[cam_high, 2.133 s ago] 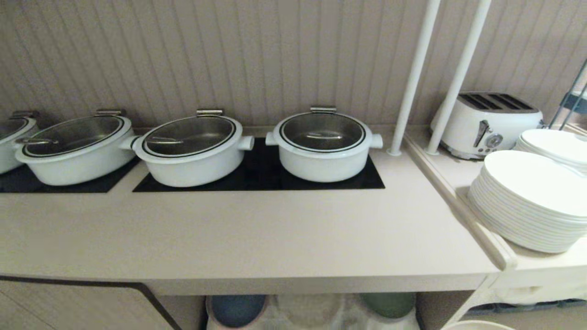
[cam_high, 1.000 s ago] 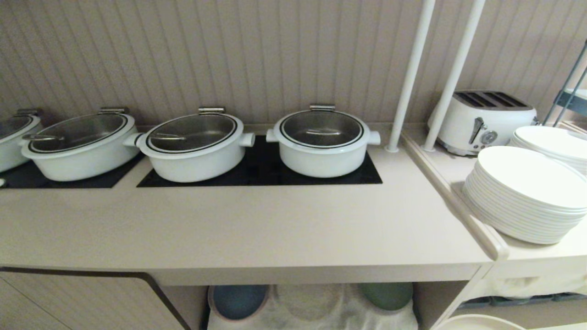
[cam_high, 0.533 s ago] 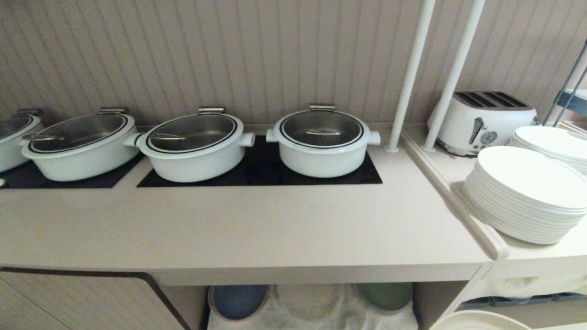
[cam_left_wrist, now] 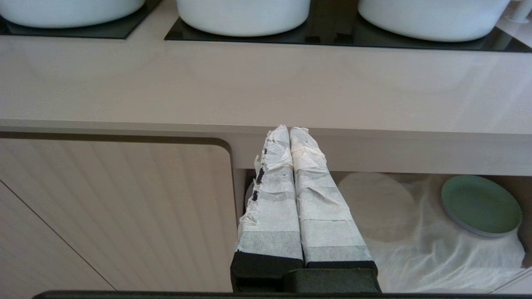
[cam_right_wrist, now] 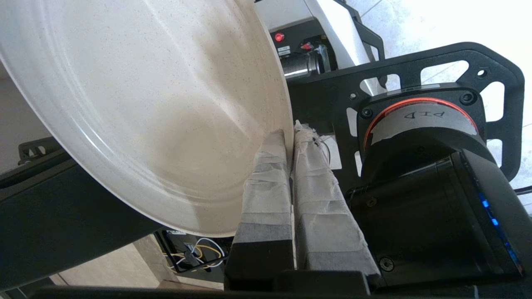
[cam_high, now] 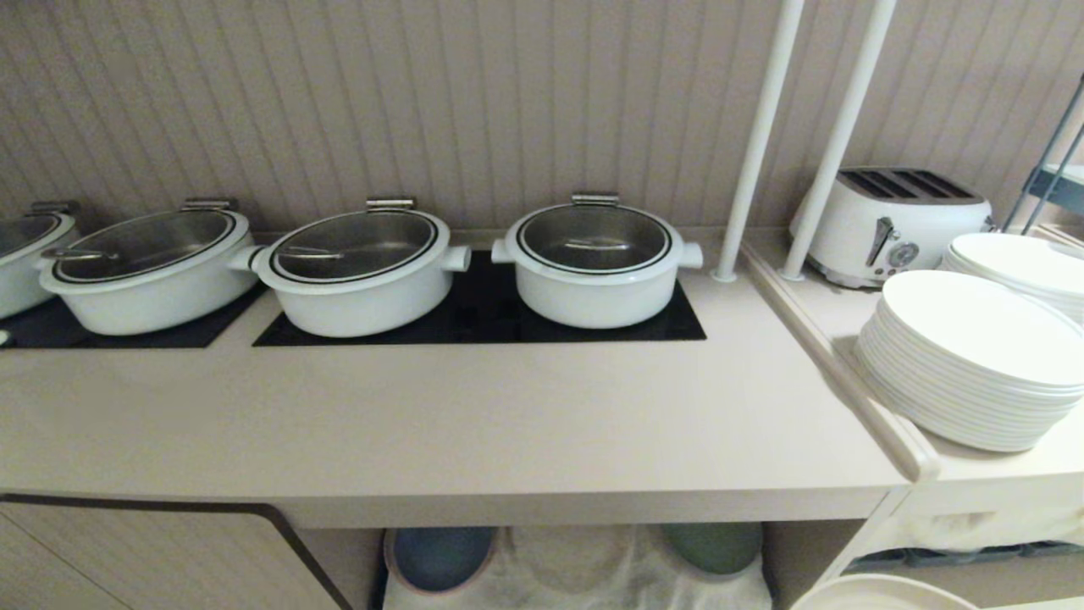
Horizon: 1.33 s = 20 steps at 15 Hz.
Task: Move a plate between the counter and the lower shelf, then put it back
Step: Put the plate in the cupboard
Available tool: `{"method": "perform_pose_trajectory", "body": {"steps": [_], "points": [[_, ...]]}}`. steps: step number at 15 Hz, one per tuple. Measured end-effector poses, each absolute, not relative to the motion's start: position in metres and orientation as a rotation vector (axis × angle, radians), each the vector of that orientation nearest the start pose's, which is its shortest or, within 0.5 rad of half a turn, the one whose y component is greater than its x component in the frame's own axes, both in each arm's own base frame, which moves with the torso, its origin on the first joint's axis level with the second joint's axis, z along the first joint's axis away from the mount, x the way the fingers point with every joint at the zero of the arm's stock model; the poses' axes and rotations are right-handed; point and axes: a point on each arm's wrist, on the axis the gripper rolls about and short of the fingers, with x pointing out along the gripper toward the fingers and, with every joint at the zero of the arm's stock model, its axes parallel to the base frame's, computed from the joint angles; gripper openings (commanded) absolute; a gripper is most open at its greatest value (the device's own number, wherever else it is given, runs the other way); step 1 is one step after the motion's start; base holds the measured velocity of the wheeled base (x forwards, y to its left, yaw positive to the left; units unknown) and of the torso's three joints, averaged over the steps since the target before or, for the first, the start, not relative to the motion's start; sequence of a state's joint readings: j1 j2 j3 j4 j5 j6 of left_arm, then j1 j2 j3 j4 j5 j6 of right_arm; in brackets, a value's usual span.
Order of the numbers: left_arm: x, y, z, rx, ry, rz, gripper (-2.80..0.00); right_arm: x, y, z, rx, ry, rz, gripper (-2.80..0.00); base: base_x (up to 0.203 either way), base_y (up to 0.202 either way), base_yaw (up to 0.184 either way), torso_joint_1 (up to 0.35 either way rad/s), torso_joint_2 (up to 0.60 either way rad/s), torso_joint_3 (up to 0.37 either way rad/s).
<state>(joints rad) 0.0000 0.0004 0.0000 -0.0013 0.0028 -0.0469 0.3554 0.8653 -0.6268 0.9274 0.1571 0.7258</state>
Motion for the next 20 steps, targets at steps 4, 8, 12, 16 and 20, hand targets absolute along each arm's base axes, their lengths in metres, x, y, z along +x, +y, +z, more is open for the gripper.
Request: {"method": "perform_pose_trajectory", "body": {"steps": [4,8,12,16,20], "points": [[-0.0228,0.0001,0.0757,-0.047,-0.001,0.003,-2.8,0.0296,0.0145,0.1665,0.527,1.269,-0.006,-2.8,0.0,0.0,0.0,-0.06,0.11,0.058],[-0.0228,0.0001,0.0756,-0.047,-0.001,0.002,-2.8,0.0294,0.0142,0.1665,0.542,1.269,-0.02,-2.8,0.0,0.0,0.0,-0.139,0.3,0.149],[-0.0228,0.0001,0.0756,-0.047,0.0,0.003,-2.8,0.0291,0.014,0.1668,0.543,1.267,-0.021,-2.8,0.0,0.0,0.0,-0.14,0.31,0.158],[-0.0228,0.0001,0.0756,-0.047,-0.001,0.003,-2.8,0.0293,0.0141,0.1671,0.545,1.263,-0.021,-2.8,0.0,0.0,0.0,-0.149,0.33,0.163],[-0.0228,0.0001,0.0756,-0.047,-0.001,0.002,-2.8,0.0296,0.0141,0.1671,0.546,1.263,-0.022,-2.8,0.0,0.0,0.0,-0.15,0.33,0.175]]}}
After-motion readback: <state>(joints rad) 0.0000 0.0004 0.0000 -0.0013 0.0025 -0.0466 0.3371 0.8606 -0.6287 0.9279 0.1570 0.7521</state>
